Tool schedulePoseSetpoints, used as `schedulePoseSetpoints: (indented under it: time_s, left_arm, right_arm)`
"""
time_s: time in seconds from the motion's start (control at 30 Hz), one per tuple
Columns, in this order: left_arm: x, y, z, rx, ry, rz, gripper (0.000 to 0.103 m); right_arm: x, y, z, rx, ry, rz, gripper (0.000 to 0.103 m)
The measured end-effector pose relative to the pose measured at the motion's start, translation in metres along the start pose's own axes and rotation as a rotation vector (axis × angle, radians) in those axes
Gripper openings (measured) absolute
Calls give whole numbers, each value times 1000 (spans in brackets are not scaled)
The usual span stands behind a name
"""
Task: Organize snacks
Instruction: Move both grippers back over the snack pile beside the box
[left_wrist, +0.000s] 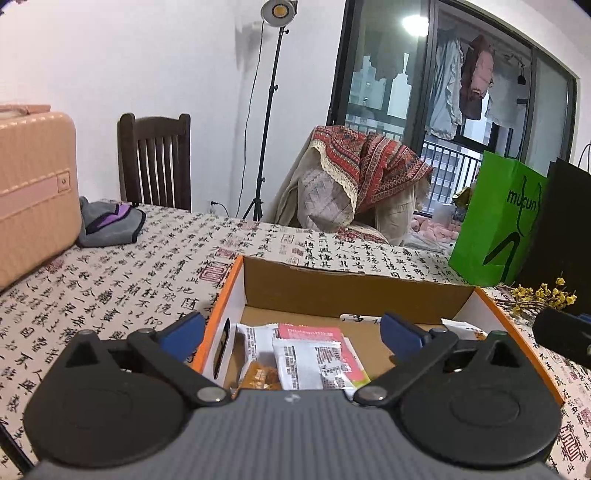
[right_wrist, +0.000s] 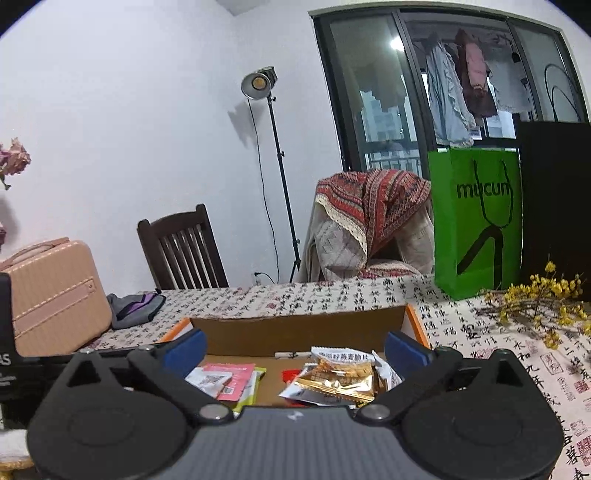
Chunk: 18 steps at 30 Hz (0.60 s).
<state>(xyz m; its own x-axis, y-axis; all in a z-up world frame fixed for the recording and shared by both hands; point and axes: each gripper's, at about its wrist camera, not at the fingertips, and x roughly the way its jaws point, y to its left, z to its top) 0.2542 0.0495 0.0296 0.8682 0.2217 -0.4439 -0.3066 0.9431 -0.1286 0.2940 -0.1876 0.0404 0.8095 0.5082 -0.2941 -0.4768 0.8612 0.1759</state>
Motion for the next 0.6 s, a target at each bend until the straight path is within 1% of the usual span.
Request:
schedulePoseSetpoints:
  time_s: [0.1, 0.3, 0.6]
  left_arm:
    - [-11, 0, 2, 2, -15, 11, 103]
    - [-32, 11, 5, -28, -31, 21, 103]
    - [-55, 31, -3, -51, -19, 34, 103]
  right_arm:
    - [-10, 4, 2, -6, -12, 7, 103]
    - [-30, 9, 4, -18, -29, 11, 103]
    - [-47, 18, 0, -22, -7, -4, 103]
